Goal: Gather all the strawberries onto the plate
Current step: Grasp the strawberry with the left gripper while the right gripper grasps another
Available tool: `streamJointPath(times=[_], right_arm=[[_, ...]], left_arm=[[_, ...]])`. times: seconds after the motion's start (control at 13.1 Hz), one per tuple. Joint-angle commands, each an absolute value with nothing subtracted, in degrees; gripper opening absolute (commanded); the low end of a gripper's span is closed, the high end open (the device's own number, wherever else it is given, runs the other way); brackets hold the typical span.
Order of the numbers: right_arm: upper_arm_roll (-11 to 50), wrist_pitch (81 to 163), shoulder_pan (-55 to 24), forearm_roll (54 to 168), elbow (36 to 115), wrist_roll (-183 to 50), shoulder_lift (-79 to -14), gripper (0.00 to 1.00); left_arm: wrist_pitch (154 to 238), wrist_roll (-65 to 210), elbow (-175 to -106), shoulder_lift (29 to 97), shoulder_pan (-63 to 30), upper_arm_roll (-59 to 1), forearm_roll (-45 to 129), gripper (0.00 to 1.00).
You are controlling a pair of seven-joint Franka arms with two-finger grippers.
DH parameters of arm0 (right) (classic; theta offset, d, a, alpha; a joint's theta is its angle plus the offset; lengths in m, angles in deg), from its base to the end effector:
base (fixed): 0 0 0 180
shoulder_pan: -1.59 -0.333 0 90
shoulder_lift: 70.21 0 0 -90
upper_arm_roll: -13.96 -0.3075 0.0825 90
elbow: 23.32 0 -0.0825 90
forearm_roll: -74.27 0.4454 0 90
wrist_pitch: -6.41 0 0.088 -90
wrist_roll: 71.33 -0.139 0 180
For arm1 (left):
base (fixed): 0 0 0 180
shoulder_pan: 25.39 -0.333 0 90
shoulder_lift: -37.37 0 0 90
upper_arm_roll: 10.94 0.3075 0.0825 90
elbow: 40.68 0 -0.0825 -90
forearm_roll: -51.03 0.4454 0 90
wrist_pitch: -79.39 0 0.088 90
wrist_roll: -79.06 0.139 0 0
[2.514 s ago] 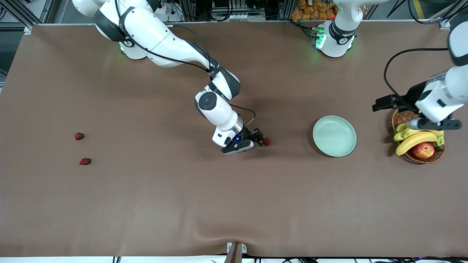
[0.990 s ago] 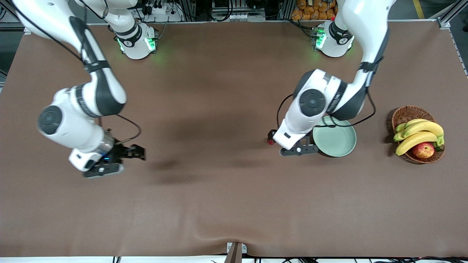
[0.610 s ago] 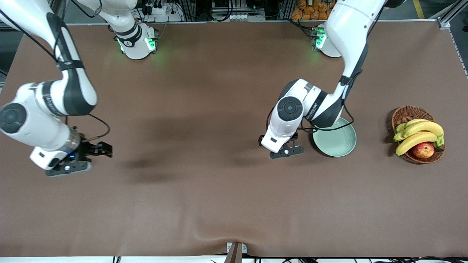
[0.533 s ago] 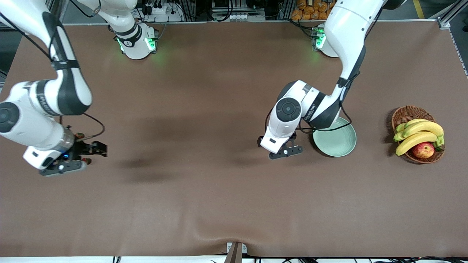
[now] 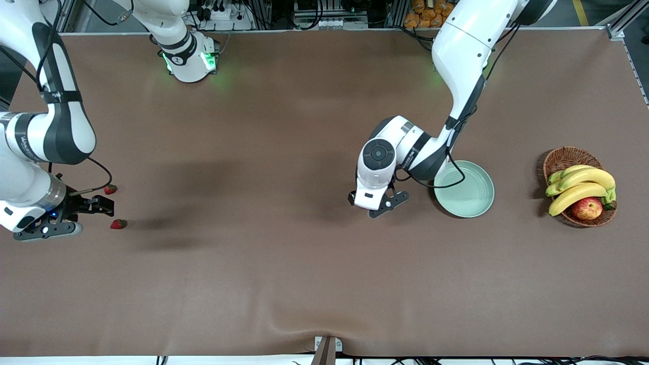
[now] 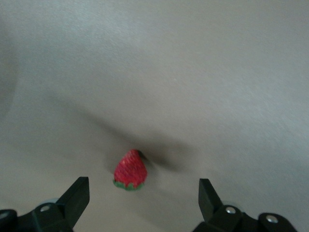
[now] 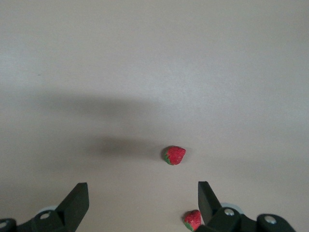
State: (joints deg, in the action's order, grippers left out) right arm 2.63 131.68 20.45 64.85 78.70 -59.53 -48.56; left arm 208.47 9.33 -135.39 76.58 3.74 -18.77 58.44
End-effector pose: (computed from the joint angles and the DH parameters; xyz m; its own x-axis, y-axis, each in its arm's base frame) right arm 0.6910 -0.1073 0.2784 0.9881 0.1523 0.0209 0.1505 -0.9861 0.0707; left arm 0.5767 -0.4204 0.1274 0.8705 0.4918 -0.0193 0.4893 -0.8689 -0.0742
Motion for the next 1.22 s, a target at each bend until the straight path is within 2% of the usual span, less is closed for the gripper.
streamJointPath(times=[0.0,0.23,0.53,0.69,0.84,0.99,1.14], right_arm=[[1.48,135.77,23.47,63.11,78.81,-60.17,-44.56,1.00],[1.57,139.65,25.75,63.11,78.28,-60.17,-40.08,1.00],[1.57,139.92,26.73,63.02,76.36,-60.52,-33.93,1.00],[1.57,140.09,26.55,63.20,75.38,-60.60,-32.25,1.00],[1.48,140.09,26.73,63.46,75.47,-62.52,-31.63,1.00],[1.48,140.09,26.55,63.37,75.47,-63.77,-31.19,1.00],[1.57,140.62,26.81,63.20,75.38,-63.77,-30.22,1.00]], left_arm=[[208.85,7.34,-136.21,76.48,3.18,-18.50,59.73,0.96],[208.85,5.24,-136.30,77.36,3.09,-18.50,59.73,0.89],[208.85,4.00,-136.48,78.24,3.09,-18.50,59.73,0.78],[208.85,2.86,-136.48,78.15,3.09,-18.59,59.73,0.57],[208.77,1.28,-136.30,77.72,2.39,-18.58,59.03,0.10],[208.77,1.97,-136.48,77.45,0.63,-18.59,59.29,0.00],[208.15,2.41,-137.18,75.97,-1.12,-18.50,59.73,0.00]])
